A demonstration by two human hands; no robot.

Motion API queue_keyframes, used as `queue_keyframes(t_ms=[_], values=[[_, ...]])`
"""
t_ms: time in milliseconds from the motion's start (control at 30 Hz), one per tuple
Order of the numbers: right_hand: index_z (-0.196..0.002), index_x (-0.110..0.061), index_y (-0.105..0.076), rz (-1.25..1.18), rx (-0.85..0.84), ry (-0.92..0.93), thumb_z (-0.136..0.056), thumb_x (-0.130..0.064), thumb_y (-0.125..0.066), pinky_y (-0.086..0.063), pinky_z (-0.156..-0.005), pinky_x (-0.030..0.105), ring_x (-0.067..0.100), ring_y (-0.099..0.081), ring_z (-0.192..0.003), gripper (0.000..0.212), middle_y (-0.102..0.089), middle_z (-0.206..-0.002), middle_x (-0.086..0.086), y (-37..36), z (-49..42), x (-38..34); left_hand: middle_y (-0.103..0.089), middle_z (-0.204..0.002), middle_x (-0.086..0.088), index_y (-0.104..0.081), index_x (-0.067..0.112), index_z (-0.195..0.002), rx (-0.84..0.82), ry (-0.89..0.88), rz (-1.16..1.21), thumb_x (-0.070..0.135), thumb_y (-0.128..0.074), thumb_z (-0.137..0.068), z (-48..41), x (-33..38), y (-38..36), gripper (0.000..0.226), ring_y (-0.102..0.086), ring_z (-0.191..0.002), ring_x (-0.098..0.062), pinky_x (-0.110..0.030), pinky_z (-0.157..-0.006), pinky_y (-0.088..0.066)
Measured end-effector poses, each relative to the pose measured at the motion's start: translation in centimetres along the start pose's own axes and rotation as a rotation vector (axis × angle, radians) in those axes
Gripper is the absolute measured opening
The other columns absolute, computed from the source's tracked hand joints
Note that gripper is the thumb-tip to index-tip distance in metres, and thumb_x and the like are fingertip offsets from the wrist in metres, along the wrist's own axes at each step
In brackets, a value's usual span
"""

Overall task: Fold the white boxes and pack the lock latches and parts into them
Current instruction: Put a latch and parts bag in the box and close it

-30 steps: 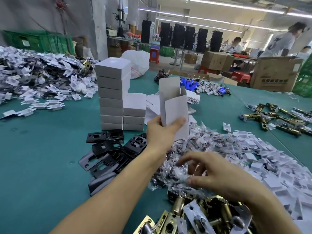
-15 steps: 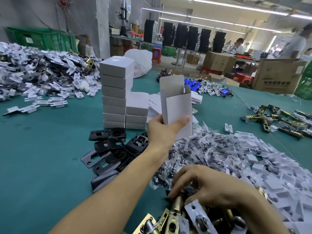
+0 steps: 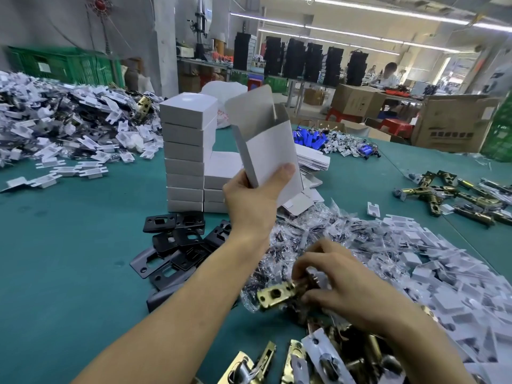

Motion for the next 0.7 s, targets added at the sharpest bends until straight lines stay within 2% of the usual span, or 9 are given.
queue_keyframes(t_ms=[167, 233, 300, 367, 433, 500, 600, 667, 700], values=[[-0.082, -0.039, -0.057, -0.078, 0.361, -0.149, -0.078, -0.027, -0.078, -0.033, -0.089, 0.03, 0.011, -0.04, -0.104, 0.025, -0.042, -0.102, -0.019, 3.1, 0.7, 1.8, -0.076, -0.079, 0.009, -0.073, 0.022, -0.081, 0.014, 0.017, 0.012, 0.016, -0.089, -0.073, -0.2, -0.2, 0.2, 0.018, -0.069, -0.074, -0.005, -0.015, -0.063, -0.054], [-0.082, -0.036, -0.058, -0.198, 0.556, -0.228, -0.079, -0.024, -0.078, -0.032, -0.085, 0.031, 0.015, -0.043, -0.102, 0.023, -0.043, -0.101, -0.015, 4.6, 1.4, 2.9, -0.075, -0.077, 0.011, -0.073, 0.023, -0.083, -0.034, 0.033, -0.036, 0.017, -0.089, -0.073, -0.2, -0.4, 0.1, 0.02, -0.068, -0.071, 0.0, -0.014, -0.061, -0.054], [-0.087, -0.031, -0.062, -0.399, 0.706, -0.302, -0.082, -0.032, -0.074, -0.04, -0.083, 0.036, 0.018, -0.051, -0.097, 0.014, -0.053, -0.101, -0.006, 5.6, 2.3, 3.9, -0.075, -0.081, 0.012, -0.074, 0.023, -0.088, -0.121, 0.049, -0.128, 0.019, -0.089, -0.071, 0.0, -0.8, -0.2, 0.024, -0.069, -0.073, 0.0, -0.015, -0.062, -0.055], [-0.094, -0.024, -0.065, -0.692, 0.768, -0.34, -0.086, -0.038, -0.068, -0.048, -0.078, 0.037, 0.017, -0.061, -0.09, 0.017, -0.068, -0.091, -0.002, 6.0, 2.8, 4.5, -0.074, -0.083, 0.013, -0.074, 0.022, -0.093, -0.215, 0.034, -0.26, 0.018, -0.09, -0.07, 0.6, -1.3, -0.7, 0.028, -0.068, -0.077, 0.0, -0.019, -0.065, -0.059], [-0.093, -0.018, -0.067, -0.939, 0.765, -0.354, -0.089, -0.036, -0.065, -0.044, -0.074, 0.034, 0.016, -0.064, -0.085, 0.019, -0.074, -0.081, -0.005, 6.0, 2.9, 4.6, -0.072, -0.082, 0.011, -0.073, 0.023, -0.091, -0.306, -0.003, -0.398, 0.013, -0.089, -0.07, 1.3, -1.9, -1.0, 0.028, -0.066, -0.075, 0.0, -0.025, -0.067, -0.062], [-0.087, -0.014, -0.068, -1.072, 0.755, -0.331, -0.081, -0.035, -0.071, -0.043, -0.076, 0.033, 0.017, -0.063, -0.085, 0.022, -0.076, -0.081, -0.001, 6.1, 2.8, 4.2, -0.071, -0.087, 0.005, -0.072, 0.02, -0.093, -0.411, -0.009, -0.53, 0.01, -0.086, -0.072, 2.0, -2.5, -1.4, 0.027, -0.066, -0.077, -0.008, -0.026, -0.064, -0.059], [-0.081, -0.019, -0.07, -1.062, 0.844, -0.259, -0.06, -0.043, -0.078, -0.045, -0.075, 0.032, 0.014, -0.065, -0.082, 0.033, -0.075, -0.08, -0.004, 6.7, 3.2, 3.8, -0.068, -0.1, -0.005, -0.063, 0.015, -0.111, -0.579, 0.035, -0.696, 0.014, -0.082, -0.079, 3.0, -3.7, -1.8, 0.037, -0.068, -0.089, -0.026, -0.041, -0.068, -0.059], [-0.076, -0.023, -0.073, -1.027, 0.886, -0.18, -0.061, -0.044, -0.078, -0.048, -0.07, 0.029, 0.011, -0.066, -0.075, 0.026, -0.074, -0.078, -0.004, 7.2, 3.6, 3.4, -0.064, -0.11, -0.005, -0.055, 0.019, -0.123, -0.643, 0.093, -0.685, 0.017, -0.078, -0.084, 3.4, -3.9, -1.8, 0.046, -0.068, -0.091, -0.031, -0.047, -0.071, -0.062], [-0.075, -0.026, -0.075, -1.005, 0.894, -0.151, -0.064, -0.044, -0.078, -0.049, -0.066, 0.027, 0.01, -0.065, -0.07, 0.021, -0.074, -0.076, -0.002, 7.5, 3.8, 3.2, -0.063, -0.111, -0.005, -0.053, 0.021, -0.127, -0.667, 0.131, -0.615, 0.018, -0.078, -0.085, 3.6, -3.9, -1.8, 0.048, -0.07, -0.088, -0.033, -0.045, -0.067, -0.062]])
Point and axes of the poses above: each hand's wrist, its own z-axis away from the middle knuckle, its own y-axis out of the back of the hand, x = y × z, the point moved 4 cm from there along -z, towards the middle knuckle
